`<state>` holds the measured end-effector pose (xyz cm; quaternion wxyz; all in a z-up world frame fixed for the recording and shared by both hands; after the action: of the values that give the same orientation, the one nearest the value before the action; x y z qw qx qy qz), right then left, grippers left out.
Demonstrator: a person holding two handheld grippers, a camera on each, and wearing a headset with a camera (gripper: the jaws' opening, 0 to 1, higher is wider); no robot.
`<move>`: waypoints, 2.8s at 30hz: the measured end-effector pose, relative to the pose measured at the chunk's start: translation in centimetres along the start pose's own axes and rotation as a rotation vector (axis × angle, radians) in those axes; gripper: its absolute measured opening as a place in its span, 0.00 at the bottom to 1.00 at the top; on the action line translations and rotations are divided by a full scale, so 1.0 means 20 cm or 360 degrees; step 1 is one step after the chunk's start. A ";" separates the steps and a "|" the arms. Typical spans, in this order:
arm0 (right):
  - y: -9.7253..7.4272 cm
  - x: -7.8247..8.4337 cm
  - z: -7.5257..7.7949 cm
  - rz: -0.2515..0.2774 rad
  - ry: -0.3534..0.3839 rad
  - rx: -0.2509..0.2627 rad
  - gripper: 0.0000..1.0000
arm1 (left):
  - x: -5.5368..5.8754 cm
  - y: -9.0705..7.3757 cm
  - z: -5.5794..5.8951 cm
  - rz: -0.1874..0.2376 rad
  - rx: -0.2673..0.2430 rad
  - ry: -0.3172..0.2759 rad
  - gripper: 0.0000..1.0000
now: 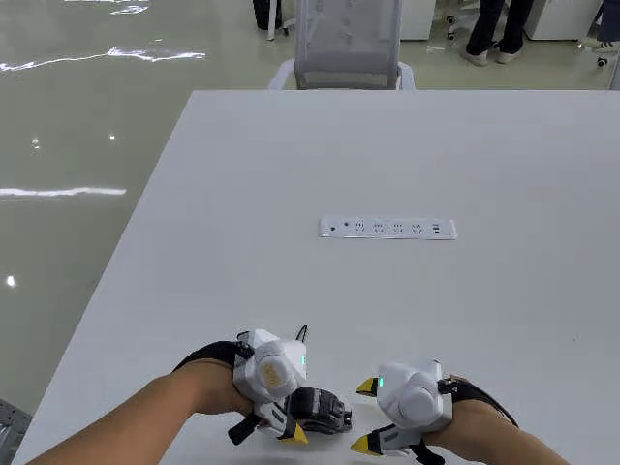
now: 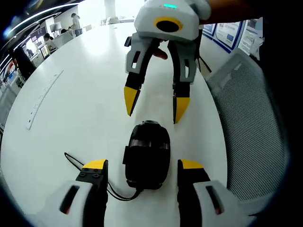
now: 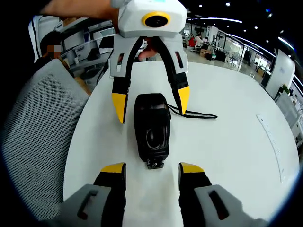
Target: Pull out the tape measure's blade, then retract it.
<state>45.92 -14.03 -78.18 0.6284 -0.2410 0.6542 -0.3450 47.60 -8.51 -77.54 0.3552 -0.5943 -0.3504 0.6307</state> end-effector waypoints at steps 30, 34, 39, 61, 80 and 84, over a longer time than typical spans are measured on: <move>0.10 0.03 0.02 -0.0211 -0.0073 -0.0002 0.13 | 0.06 0.08 0.02 -0.0266 -0.0027 0.0058 0.32; 0.10 0.03 0.02 -0.0260 0.0031 -0.0017 0.12 | 0.06 0.08 0.01 -0.0254 -0.0030 0.0046 0.32; 0.10 0.04 0.01 -0.0279 -0.0017 -0.0019 0.12 | 0.06 0.08 0.01 -0.0246 -0.0035 0.0042 0.32; 0.08 0.05 0.02 -0.0291 -0.0010 -0.0065 0.11 | 0.07 0.07 0.02 -0.0302 -0.0035 0.0047 0.33; 0.06 0.08 0.02 -0.0350 -0.0038 -0.0069 0.10 | 0.07 0.07 0.02 -0.0321 -0.0016 0.0020 0.33; 0.05 0.10 0.03 -0.0356 -0.0031 -0.0065 0.10 | 0.07 0.07 0.02 -0.0324 -0.0011 0.0010 0.33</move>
<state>46.37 -14.92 -80.17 0.5872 -0.3286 0.6239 -0.3974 47.13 -7.99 -79.47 0.4165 -0.5588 -0.4101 0.5883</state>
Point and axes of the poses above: the centre of the closed fingertips' face, and the gripper's own axes: y roughly forward along the fingers, z roughly to its right, x roughly out of its underside, the point moved 1 cm from there along -y, roughly backward along the fingers, and after that the axes turned 3 degrees about -y, right-handed, at the moved point
